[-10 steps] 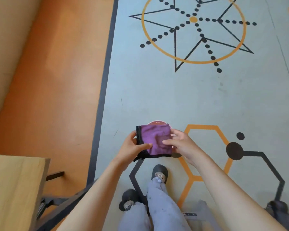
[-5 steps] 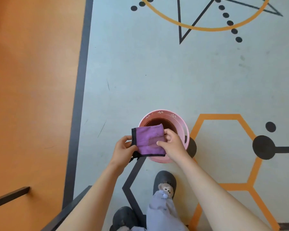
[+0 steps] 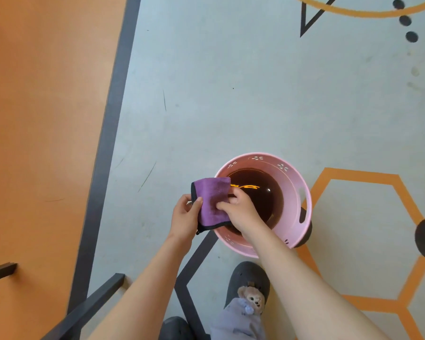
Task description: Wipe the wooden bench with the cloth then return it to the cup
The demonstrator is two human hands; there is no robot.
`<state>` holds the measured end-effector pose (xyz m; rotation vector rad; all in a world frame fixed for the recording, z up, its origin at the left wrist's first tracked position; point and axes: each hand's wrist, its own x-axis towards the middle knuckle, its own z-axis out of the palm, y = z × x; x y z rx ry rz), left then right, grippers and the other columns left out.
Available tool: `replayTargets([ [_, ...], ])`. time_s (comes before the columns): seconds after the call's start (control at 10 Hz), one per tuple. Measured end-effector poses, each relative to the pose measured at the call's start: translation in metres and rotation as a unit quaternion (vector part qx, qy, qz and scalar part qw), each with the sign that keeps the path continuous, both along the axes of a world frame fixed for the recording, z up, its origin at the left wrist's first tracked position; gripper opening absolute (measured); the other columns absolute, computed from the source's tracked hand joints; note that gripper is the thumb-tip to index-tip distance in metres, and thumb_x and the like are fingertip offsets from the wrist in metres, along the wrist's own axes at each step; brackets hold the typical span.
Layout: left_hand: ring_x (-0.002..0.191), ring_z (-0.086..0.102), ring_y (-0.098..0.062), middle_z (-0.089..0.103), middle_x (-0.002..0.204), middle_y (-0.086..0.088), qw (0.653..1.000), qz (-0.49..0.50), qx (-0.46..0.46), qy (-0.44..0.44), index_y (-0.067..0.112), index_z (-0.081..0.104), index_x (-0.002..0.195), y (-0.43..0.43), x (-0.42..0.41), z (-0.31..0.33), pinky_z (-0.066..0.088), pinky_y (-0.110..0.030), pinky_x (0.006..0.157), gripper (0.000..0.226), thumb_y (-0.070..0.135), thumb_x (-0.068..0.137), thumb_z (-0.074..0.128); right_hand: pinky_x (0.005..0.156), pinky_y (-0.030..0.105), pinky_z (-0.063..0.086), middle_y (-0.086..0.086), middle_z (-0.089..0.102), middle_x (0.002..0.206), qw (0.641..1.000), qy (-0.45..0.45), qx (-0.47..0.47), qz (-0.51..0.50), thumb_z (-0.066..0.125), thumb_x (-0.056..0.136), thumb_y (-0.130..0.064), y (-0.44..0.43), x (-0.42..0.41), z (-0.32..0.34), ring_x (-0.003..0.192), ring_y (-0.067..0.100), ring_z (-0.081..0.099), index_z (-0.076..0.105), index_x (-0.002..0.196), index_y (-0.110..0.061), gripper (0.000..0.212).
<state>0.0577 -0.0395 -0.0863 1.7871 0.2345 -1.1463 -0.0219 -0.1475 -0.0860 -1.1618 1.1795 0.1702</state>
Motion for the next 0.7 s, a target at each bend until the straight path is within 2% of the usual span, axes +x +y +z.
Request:
replayTargets([
  [0.1,0.065,0.054,-0.022,0.064,0.081,-0.009,0.998,0.017,-0.015,0.064,0.011,0.056,0.099,0.004,0.0,0.001,0.039,-0.028,0.05,0.013,0.023,0.099,0.05,0.071,0.021,0.05,0.006,0.067,0.099,0.999,0.019,0.023,-0.011,0.059,0.084,-0.005,0.001,0.0,-0.001,0.088,0.014,0.064,0.051,0.117,-0.014,0.035],
  [0.2,0.072,0.061,-0.021,0.066,0.087,-0.009,0.986,0.053,-0.034,0.151,0.012,0.057,0.105,0.018,0.002,0.007,0.049,-0.03,0.069,0.011,0.012,0.095,0.053,0.092,0.042,0.052,0.007,0.063,0.11,0.994,0.06,0.095,0.002,0.059,0.082,-0.016,-0.001,-0.015,0.001,0.101,0.024,0.062,0.047,0.126,-0.024,0.046],
  [0.3,0.073,0.06,-0.026,0.067,0.082,-0.014,0.988,0.013,-0.017,0.151,0.008,0.054,0.115,0.028,0.0,0.009,0.047,-0.036,0.08,0.03,-0.006,0.088,0.055,0.093,0.041,0.053,0.014,0.066,0.106,0.988,0.083,0.127,0.011,0.056,0.085,-0.005,0.001,-0.031,0.004,0.098,0.026,0.066,0.049,0.125,-0.021,0.044],
  [0.4,0.061,0.059,-0.017,0.061,0.069,-0.007,0.995,-0.018,0.006,0.096,0.004,0.053,0.116,0.024,-0.002,0.007,0.044,-0.024,0.064,0.033,-0.01,0.086,0.058,0.074,0.027,0.057,0.013,0.068,0.089,0.989,0.083,0.122,-0.013,0.055,0.084,0.006,0.01,-0.032,0.005,0.077,0.021,0.068,0.052,0.12,-0.01,0.039],
  [0.5,0.05,0.059,-0.004,0.06,0.069,-0.006,0.997,-0.052,0.015,0.052,0.003,0.054,0.115,0.015,-0.003,0.01,0.041,-0.01,0.047,0.032,-0.01,0.085,0.06,0.057,0.017,0.05,0.01,0.064,0.087,0.991,0.101,0.089,-0.007,0.057,0.082,0.004,0.015,-0.021,0.003,0.073,0.017,0.063,0.052,0.116,-0.01,0.037],
  [0.6,0.076,0.062,-0.014,0.065,0.098,-0.012,0.997,-0.055,0.03,0.043,0.005,0.052,0.124,0.016,-0.006,0.009,0.046,-0.015,0.058,0.041,0.0,0.086,0.065,0.08,0.029,0.052,0.009,0.065,0.106,0.991,0.114,0.054,0.036,0.061,0.08,-0.003,0.014,-0.019,0.0,0.095,0.023,0.062,0.05,0.122,-0.015,0.044],
  [0.7,0.101,0.057,-0.021,0.06,0.122,-0.01,0.993,-0.074,0.092,0.019,0.009,0.049,0.131,0.022,-0.005,0.02,0.042,-0.027,0.081,0.042,0.011,0.091,0.061,0.099,0.041,0.046,0.007,0.062,0.117,0.991,0.121,0.04,0.051,0.06,0.083,-0.01,0.012,-0.026,0.006,0.107,0.025,0.059,0.05,0.126,-0.017,0.044],
])
